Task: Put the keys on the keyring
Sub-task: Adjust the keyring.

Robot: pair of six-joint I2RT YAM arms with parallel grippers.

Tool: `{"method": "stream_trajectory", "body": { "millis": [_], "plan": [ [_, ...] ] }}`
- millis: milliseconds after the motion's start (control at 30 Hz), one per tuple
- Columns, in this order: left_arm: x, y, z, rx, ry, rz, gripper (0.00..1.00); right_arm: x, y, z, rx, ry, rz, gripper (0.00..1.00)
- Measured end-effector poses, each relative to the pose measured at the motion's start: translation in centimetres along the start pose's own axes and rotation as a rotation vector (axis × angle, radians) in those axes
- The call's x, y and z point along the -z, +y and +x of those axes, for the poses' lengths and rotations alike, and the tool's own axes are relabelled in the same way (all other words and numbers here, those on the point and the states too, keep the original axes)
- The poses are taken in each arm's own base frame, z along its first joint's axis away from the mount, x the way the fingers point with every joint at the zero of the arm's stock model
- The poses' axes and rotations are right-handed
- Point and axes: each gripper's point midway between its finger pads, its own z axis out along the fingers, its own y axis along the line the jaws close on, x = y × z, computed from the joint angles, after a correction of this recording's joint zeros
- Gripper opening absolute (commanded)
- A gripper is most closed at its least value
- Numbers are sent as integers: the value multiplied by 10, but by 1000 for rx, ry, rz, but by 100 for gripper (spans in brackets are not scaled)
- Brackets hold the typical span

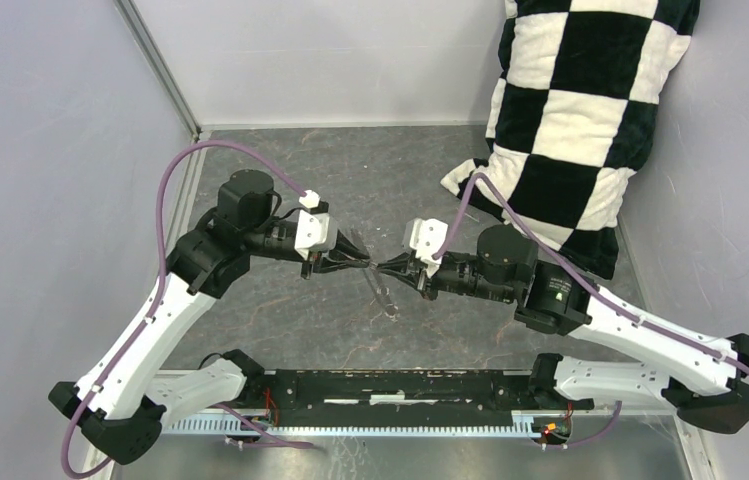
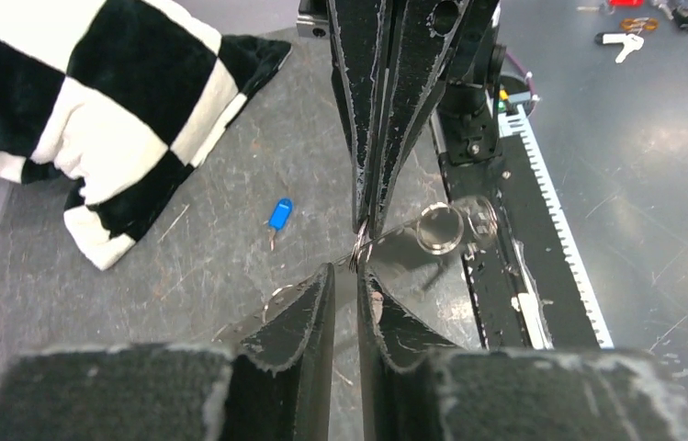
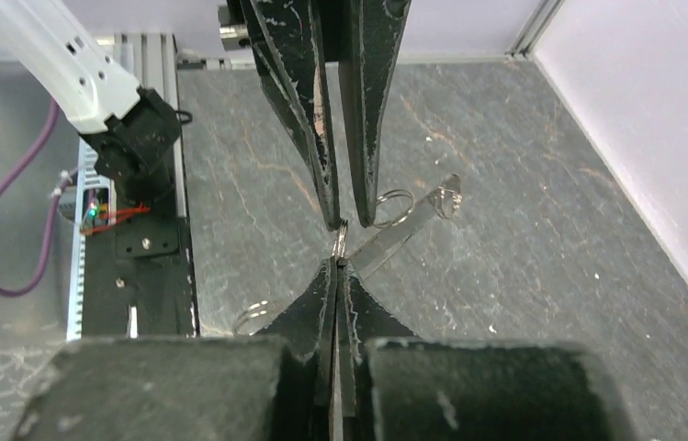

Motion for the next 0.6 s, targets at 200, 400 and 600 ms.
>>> {"method": "stream_trajectory", "body": {
  "millis": [200,400,600],
  "plan": [
    [1,-1,9,-1,34,-5,20,-3,1,14,17,77,-16,0],
    [1,-2,12,-10,40,4,28,-4,2,21,22,109,-27,0],
    [-1,-2,19,3,59,16,34,-4,3,22,24,114,-34,0]
  ]
}}
